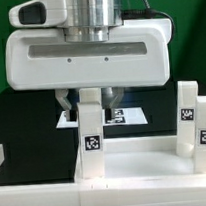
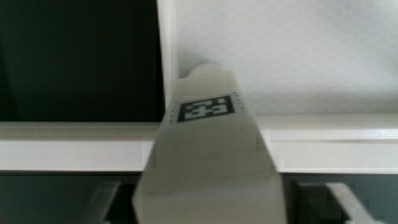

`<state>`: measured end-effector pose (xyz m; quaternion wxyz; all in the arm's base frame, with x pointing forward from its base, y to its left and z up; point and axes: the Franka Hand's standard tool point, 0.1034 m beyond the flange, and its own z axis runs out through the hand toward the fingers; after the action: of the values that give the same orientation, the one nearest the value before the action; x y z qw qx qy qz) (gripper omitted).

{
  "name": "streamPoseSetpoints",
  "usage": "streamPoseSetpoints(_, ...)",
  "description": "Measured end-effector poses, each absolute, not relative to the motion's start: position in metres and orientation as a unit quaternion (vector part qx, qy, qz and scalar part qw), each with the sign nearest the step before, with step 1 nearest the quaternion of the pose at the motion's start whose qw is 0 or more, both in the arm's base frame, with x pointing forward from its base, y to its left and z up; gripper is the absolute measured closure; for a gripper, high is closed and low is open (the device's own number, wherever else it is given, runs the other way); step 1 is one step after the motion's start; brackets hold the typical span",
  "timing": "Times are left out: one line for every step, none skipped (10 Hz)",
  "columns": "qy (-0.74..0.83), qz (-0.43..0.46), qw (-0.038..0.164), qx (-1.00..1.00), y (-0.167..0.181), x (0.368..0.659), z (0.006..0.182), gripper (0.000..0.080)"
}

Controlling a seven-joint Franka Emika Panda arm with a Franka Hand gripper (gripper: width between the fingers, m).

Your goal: Assemble desk

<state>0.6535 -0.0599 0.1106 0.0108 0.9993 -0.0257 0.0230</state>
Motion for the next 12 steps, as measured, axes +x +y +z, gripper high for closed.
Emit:
streamPoseSetpoints(-0.026, 0.023, 0.011, 0.999, -0.0598, 0.6537, 0.1108, 0.0511)
streamPoseSetpoints(-0.026, 0.023, 0.011, 0.999, -0.0598, 0.6537, 0.1108, 0.0511)
streamPoseSetpoints(-0.039, 0.023, 0.01, 0.999, -0.0602, 0.6535, 0.1108, 0.0511)
streamPoseSetpoints(-0.047, 0.018, 0.007, 0.999, -0.0626, 0.6526, 0.1111, 0.0511)
streamPoseSetpoints(-0.098, 0.015, 0.002, 0.995, -0.0661, 0.6513, 0.1107, 0.0511)
streamPoseSetpoints(-0.144, 0.01, -0.002, 0.99, -0.0674, 0.6491, 0.11, 0.0511)
streamPoseSetpoints(-0.164, 0.007, -0.003, 0.986, -0.0671, 0.6479, 0.11, 0.0511)
streamPoseSetpoints(-0.194, 0.006, -0.003, 0.981, -0.0679, 0.6474, 0.1101, 0.0506)
streamPoseSetpoints(-0.212, 0.006, -0.003, 0.977, -0.0683, 0.647, 0.1102, 0.0506)
streamPoseSetpoints(-0.228, 0.006, -0.002, 0.974, -0.0683, 0.6471, 0.1099, 0.0444)
streamPoseSetpoints(-0.229, 0.005, -0.002, 0.973, -0.0684, 0.6469, 0.1093, 0.0307)
streamPoseSetpoints(-0.228, 0.005, -0.002, 0.974, -0.0686, 0.6469, 0.1093, 0.0307)
